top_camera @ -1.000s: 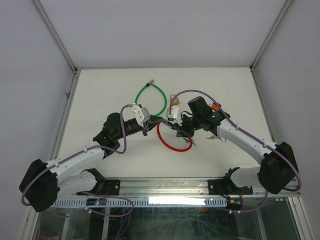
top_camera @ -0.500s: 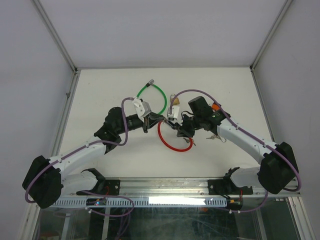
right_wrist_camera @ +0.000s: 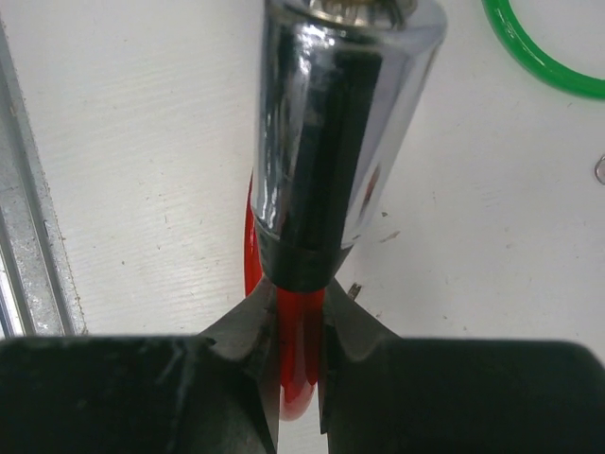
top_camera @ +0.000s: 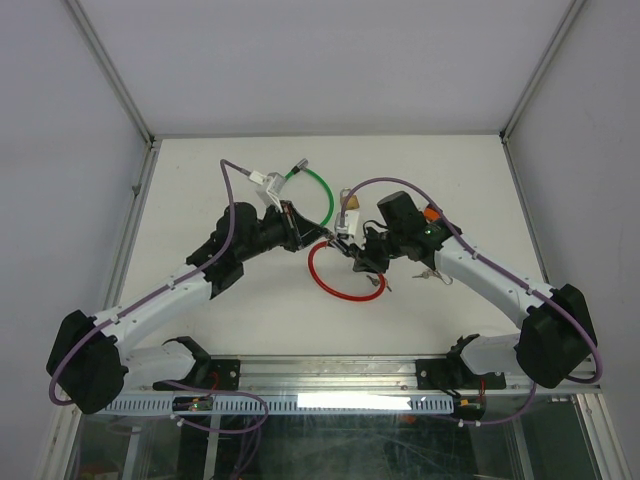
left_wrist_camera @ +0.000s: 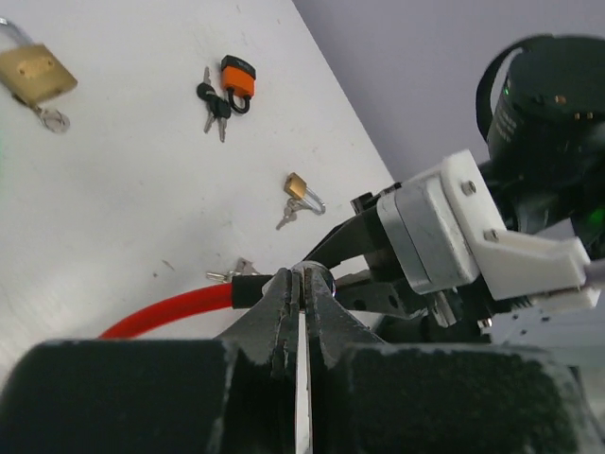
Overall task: Lock with the key
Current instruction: Lock the lock.
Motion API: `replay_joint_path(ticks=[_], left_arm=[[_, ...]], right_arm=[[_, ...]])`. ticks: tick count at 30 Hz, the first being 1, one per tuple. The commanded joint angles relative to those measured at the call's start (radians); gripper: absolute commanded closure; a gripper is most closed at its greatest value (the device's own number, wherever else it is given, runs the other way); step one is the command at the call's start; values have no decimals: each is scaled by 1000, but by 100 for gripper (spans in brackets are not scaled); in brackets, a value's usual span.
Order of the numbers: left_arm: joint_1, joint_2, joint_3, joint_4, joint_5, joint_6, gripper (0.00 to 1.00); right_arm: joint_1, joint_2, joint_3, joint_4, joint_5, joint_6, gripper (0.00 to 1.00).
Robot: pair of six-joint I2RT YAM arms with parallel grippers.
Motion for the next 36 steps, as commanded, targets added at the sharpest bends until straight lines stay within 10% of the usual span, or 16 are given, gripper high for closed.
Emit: replay_joint_path(ticks=[1, 8, 17, 26, 36], left_arm=[[-17, 27, 63, -65, -36, -361, 100], [-17, -73, 51, -61, -71, -431, 61], [-17, -229, -75, -145, -389, -22, 33], [-7, -237, -533, 909, 135, 996, 1], [137, -65, -289, 646, 473, 1149, 9]], right_arm=[[1, 1, 23, 27, 5, -5, 100], [-1, -1, 24, 25, 5, -4, 100], [-2, 5, 26, 25, -1, -6, 100], [-10, -1, 18, 22, -19, -12, 100], [-11, -3, 16, 22, -33, -21, 100]])
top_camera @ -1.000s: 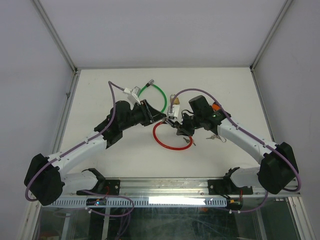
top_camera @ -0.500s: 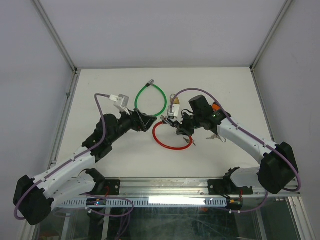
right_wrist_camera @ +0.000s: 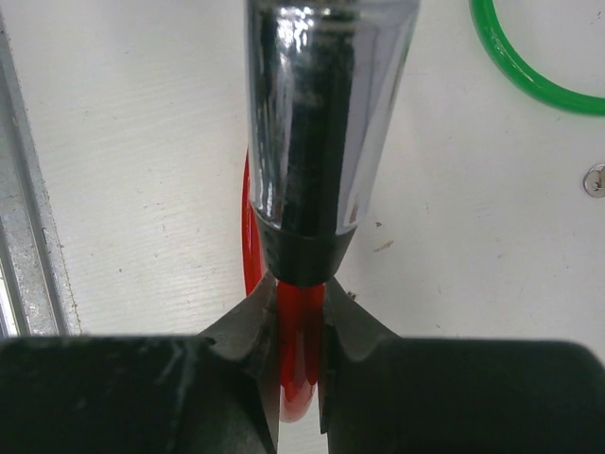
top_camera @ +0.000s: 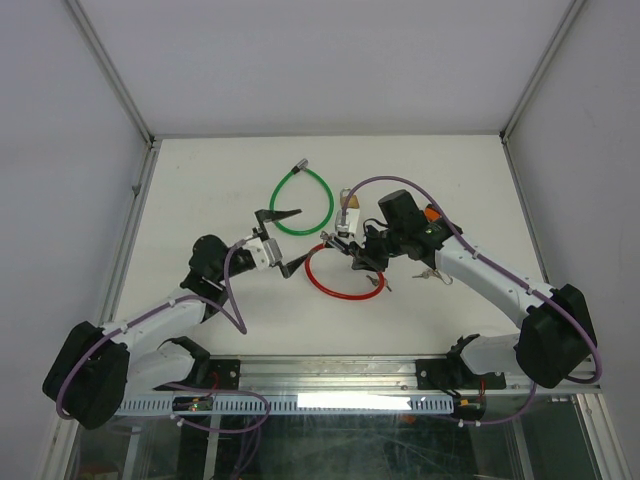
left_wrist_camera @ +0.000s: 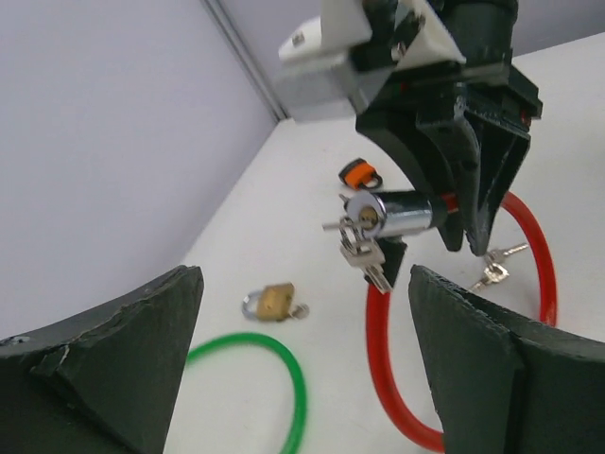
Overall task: Lock with the key
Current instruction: Lock the lock.
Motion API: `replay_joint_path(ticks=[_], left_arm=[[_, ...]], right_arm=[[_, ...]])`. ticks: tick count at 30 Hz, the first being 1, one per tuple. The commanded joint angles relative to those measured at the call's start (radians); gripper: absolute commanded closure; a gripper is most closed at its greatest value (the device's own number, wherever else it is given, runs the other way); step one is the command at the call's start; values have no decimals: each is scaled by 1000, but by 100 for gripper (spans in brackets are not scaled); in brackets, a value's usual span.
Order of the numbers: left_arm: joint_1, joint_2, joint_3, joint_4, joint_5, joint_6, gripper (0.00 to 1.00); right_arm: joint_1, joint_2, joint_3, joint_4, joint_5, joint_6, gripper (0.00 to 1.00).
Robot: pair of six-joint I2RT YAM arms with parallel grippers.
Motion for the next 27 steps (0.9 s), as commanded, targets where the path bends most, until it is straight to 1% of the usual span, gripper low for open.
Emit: replay_joint_path(ticks=[1, 3, 6, 9, 12, 13, 17, 24, 27], left_arm=[[34, 14, 101, -3, 216, 147, 13], [40, 38, 147, -57, 258, 163, 20], [42, 69, 191, -123, 309, 181, 25], [43, 89, 217, -185, 323, 205, 31], [43, 97, 227, -209, 318, 218, 43], [43, 96, 228, -210, 316, 220, 46], [44, 109, 240, -213, 310, 225, 51], [44, 139, 271, -225, 329, 221, 52], [45, 147, 286, -239, 336, 225, 56]], right_arm=[[-1, -1, 15, 1, -22, -18, 100], [-1, 2, 16, 0, -24, -20, 100], [-1, 1, 15, 1, -24, -20, 100], [-1, 1, 16, 1, -24, -20, 100], [0, 3, 16, -1, -24, -20, 100], [-1, 2, 14, -1, -26, -20, 100], [-1, 2, 14, -2, -28, -20, 100], [-1, 1, 14, -2, -28, -22, 100], [0, 3, 13, -1, -29, -22, 100]])
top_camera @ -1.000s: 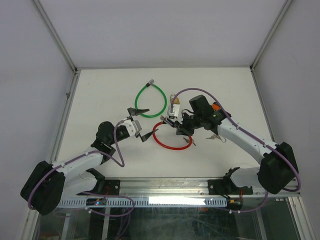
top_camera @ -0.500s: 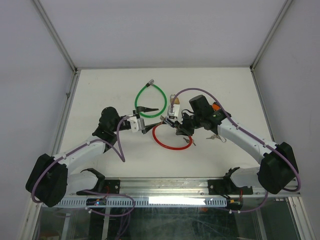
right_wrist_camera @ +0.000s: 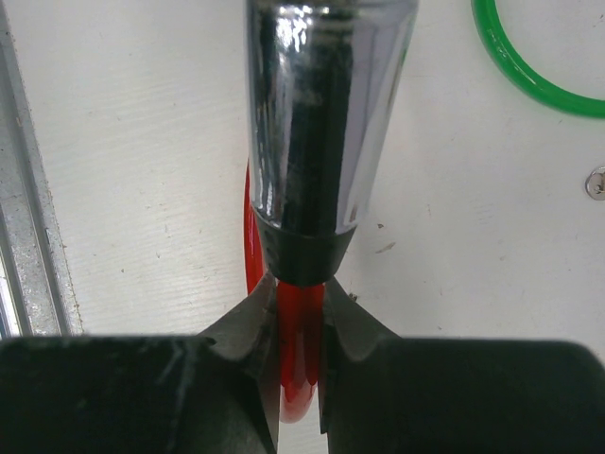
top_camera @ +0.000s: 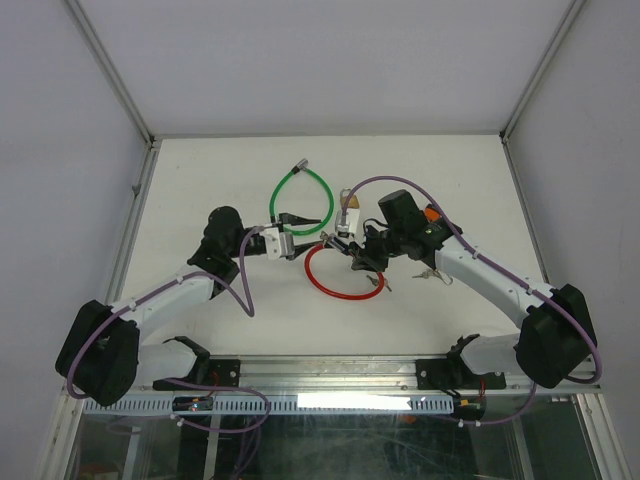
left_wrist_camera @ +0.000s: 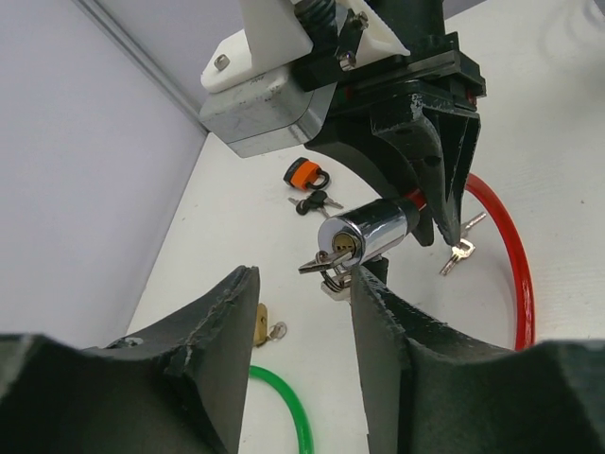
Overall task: Lock with the key
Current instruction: Lock the lock.
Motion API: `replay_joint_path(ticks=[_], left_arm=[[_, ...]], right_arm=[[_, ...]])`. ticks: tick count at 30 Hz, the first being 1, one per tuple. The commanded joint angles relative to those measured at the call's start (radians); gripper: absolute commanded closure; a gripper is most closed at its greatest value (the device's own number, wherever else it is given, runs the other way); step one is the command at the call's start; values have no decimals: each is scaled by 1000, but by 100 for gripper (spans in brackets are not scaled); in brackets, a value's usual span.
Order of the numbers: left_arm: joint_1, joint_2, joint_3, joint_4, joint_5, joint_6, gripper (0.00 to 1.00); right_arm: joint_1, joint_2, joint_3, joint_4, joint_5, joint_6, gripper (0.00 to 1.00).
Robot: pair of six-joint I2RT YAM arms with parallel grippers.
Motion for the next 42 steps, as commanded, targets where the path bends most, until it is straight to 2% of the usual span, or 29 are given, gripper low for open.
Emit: replay_joint_path(ticks=[1, 6, 19, 27, 31, 36, 40, 42], left_arm=[[10, 14, 56, -8, 55, 33, 58], [10, 23, 68, -35, 76, 34, 70], [11, -4, 61, -79, 116, 30, 85], [12, -32, 52, -124, 119, 4, 91], [13, -42, 53, -150, 144, -23, 88], [11, -34, 65, -171, 156, -25, 66], [10, -24, 73, -171, 153, -10, 57], [10, -20, 78, -170, 151, -6, 55]], right_arm=[[-1, 3, 14, -3, -22, -21, 100], [0, 2, 12, -3, -21, -21, 100], [-1, 6, 12, -3, -18, -22, 100], [0, 6, 12, -4, -20, -22, 100], [-1, 9, 13, -4, -23, -22, 100], [-1, 12, 15, -6, -27, -22, 100], [0, 15, 16, -6, -30, -21, 100], [0, 17, 17, -7, -29, -21, 100]])
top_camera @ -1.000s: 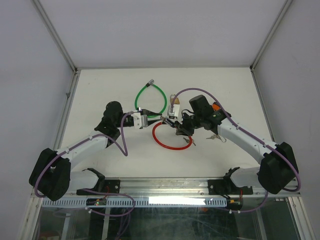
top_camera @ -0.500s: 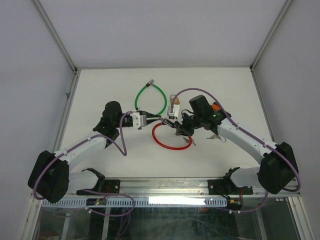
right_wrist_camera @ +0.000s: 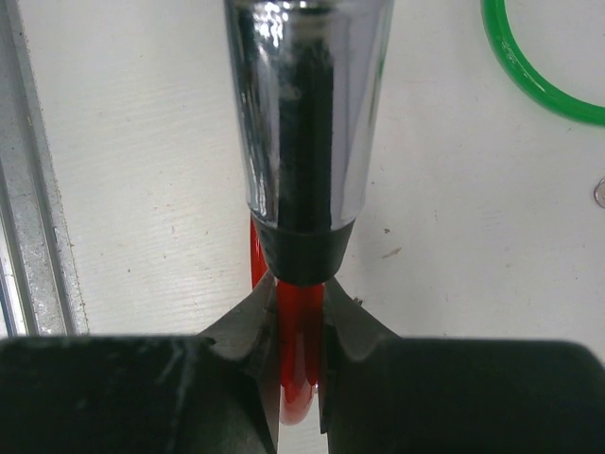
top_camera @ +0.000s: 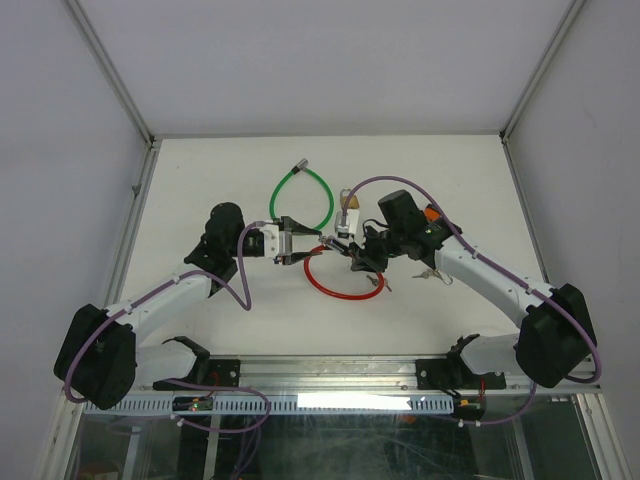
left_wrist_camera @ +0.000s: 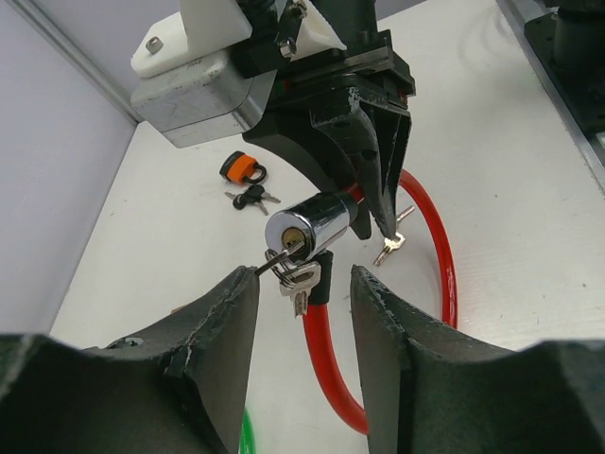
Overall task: Lock with the key
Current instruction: Lock the lock.
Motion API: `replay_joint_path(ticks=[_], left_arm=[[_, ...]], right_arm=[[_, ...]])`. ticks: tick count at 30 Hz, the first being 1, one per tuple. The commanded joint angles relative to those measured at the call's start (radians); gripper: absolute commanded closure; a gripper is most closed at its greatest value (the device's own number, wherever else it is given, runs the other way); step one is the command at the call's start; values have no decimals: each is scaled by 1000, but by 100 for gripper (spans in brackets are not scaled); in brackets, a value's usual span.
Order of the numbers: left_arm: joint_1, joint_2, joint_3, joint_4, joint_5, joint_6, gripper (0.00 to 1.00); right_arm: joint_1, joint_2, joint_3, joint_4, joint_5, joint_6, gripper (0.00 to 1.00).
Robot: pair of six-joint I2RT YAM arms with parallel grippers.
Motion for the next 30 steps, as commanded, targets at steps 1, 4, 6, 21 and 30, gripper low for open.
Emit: replay_joint_path(ticks=[1, 4, 6, 21, 30], left_arm=[[4, -4, 42, 10, 41, 20, 56], [4, 1, 45, 26, 25, 16, 56], [4, 4, 47, 37, 24, 7, 60], [5, -63, -45, 132, 23, -120, 69], [4, -24, -29, 188, 19, -213, 67]], right_arm=[[0, 16, 17, -5, -9, -14, 100], [0, 18, 17, -5, -9, -14, 100], [1, 18, 17, -5, -9, -14, 100], [2, 19, 17, -5, -8, -14, 100], [1, 22, 18, -7, -8, -14, 100]])
